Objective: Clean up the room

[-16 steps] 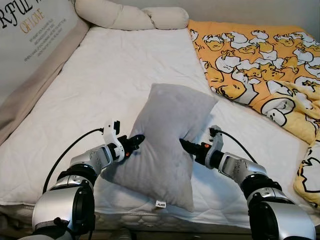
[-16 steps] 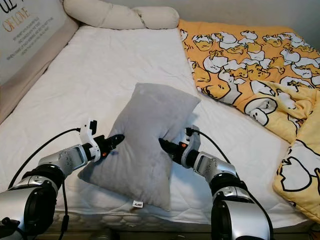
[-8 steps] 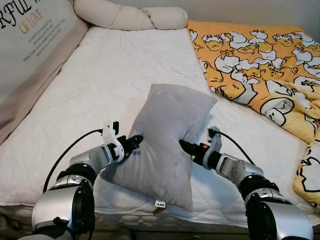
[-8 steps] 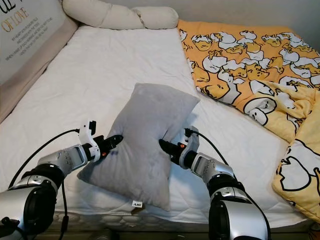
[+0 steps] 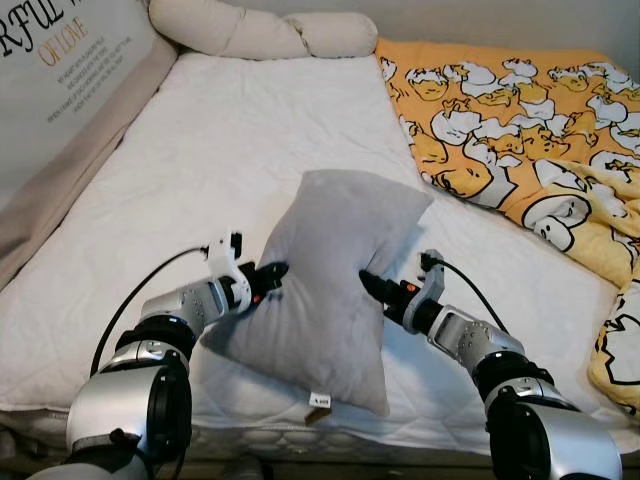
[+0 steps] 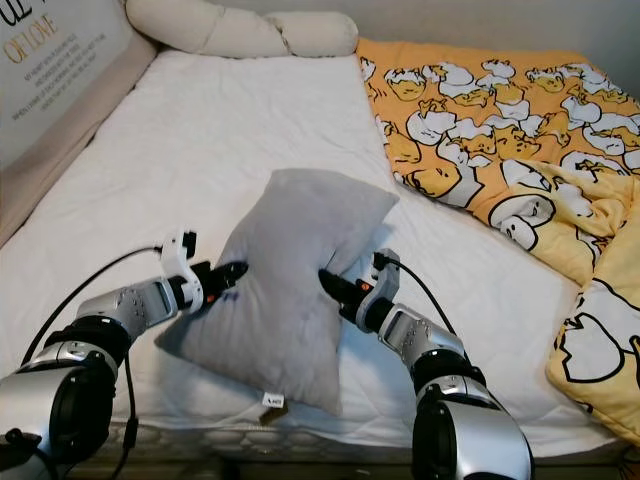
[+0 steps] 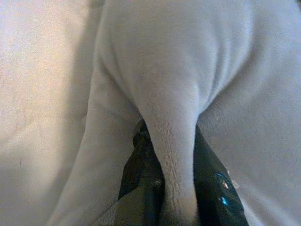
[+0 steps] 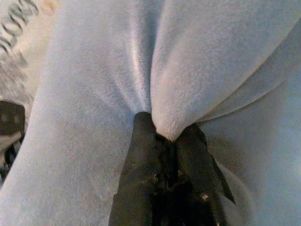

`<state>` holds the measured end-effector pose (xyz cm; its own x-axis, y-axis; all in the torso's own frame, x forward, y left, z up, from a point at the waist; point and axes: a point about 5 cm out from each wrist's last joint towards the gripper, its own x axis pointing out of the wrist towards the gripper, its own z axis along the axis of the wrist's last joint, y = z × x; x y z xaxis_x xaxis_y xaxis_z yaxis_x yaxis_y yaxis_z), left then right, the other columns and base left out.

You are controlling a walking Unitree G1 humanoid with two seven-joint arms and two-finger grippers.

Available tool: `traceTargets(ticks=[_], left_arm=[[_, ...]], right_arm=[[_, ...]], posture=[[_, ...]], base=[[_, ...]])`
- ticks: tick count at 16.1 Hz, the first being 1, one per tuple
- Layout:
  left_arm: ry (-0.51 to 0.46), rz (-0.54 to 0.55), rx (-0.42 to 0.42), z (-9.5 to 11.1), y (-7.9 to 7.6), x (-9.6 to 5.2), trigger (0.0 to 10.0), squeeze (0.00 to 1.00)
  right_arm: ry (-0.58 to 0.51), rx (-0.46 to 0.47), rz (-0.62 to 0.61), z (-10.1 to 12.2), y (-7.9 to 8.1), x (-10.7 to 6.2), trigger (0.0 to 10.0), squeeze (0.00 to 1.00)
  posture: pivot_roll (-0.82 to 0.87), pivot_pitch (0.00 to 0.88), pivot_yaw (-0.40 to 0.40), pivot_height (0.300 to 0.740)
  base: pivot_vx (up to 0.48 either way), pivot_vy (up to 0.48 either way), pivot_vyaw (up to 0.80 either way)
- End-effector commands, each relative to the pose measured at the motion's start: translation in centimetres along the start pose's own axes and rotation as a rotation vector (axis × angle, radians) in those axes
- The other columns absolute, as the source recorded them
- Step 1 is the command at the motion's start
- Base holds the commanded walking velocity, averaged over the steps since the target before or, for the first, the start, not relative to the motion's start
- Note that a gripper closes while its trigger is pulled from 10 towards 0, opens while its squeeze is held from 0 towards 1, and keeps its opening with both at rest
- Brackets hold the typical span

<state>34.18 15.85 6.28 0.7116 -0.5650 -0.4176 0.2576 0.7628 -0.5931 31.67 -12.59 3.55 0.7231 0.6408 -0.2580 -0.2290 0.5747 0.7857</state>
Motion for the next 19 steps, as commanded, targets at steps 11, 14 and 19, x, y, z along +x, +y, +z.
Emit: traceTargets(ticks=[11, 14, 19], left_arm=[[-0.452, -0.081, 0.124, 2.2, -1.2, -2.2, 0.0, 0.00], [-0.200, -0.051, -0.130, -0.4, -1.1, -1.6, 0.0, 0.00], [-0.122, 0.288, -0.146, -1.4, 1.3, -2.0, 0.0, 0.00]], right_arm=[[-0.285, -0.038, 0.099, 2.8, 3.4, -0.1, 0.0, 0.00], [-0.276, 0.002, 0.087, 2.5, 3.7, -0.1, 0.0, 0.00], [-0.262, 0.005, 0.040, 1.9, 3.3, -0.5, 0.0, 0.00]], posture=[[-0.06, 0.000, 0.018, 0.740], [-0.05, 0.000, 0.018, 0.740], [-0.06, 0.000, 0.018, 0.740]], base=[[0.000, 0.000, 0.00], [0.000, 0.000, 0.00], [0.000, 0.000, 0.00]])
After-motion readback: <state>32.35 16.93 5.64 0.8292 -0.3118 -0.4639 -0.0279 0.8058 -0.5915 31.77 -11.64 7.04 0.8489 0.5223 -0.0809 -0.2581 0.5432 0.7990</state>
